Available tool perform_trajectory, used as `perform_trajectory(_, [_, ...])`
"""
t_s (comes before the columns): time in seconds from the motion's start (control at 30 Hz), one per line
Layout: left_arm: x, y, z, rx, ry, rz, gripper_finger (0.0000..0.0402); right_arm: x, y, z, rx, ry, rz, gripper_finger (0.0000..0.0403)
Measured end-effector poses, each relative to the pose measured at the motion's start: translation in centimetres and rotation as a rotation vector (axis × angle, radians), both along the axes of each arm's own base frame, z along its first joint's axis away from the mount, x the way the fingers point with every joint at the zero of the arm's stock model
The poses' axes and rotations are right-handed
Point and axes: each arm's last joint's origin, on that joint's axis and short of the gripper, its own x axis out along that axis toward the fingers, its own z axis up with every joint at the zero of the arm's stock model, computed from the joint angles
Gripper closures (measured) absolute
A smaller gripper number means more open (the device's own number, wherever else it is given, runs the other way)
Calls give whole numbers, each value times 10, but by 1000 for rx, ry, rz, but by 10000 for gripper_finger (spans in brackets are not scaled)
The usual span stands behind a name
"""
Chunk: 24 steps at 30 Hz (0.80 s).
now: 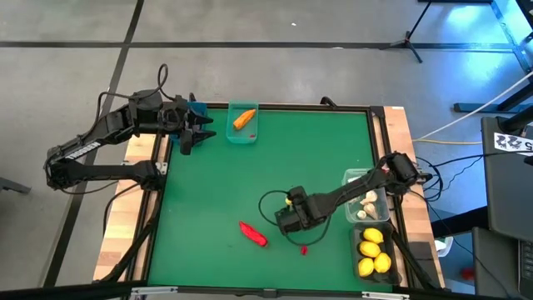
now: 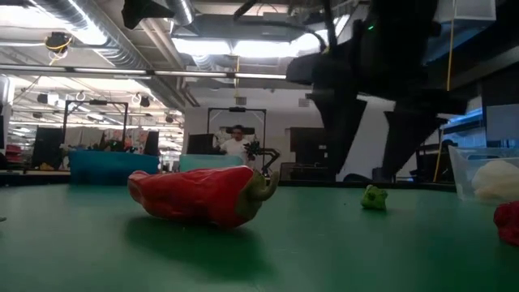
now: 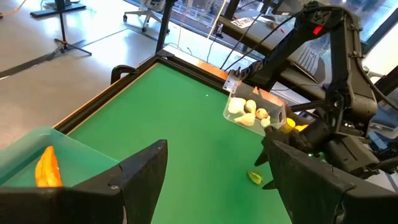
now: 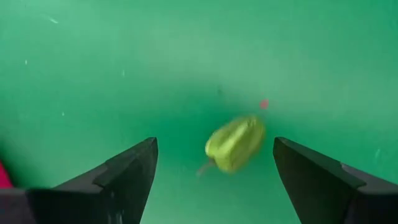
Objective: Sort produce into baskets
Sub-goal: Put the green chili pepper into the green bin
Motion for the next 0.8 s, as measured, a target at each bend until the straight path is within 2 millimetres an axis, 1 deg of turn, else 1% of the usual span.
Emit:
perform_trajectory(0.13, [0, 0, 0, 2, 0, 2, 126, -6, 12, -1, -9, -22, -46, 83])
perform_trajectory(0.33, [0, 1, 0, 12, 3, 23, 126, -22, 14, -21, -17, 14, -130, 84])
perform_trajectory(0.5, [0, 1, 0, 11, 3, 25, 126, -19, 15, -28, 25, -43, -140, 88])
perform_trajectory(0.6, [0, 1, 0, 4, 2, 27, 126, -19, 15, -30, 34, -52, -140, 114])
perform_trajectory(0.8, [0, 1, 0, -14, -3, 34, 126, -19, 15, -30, 37, -43, -139, 202])
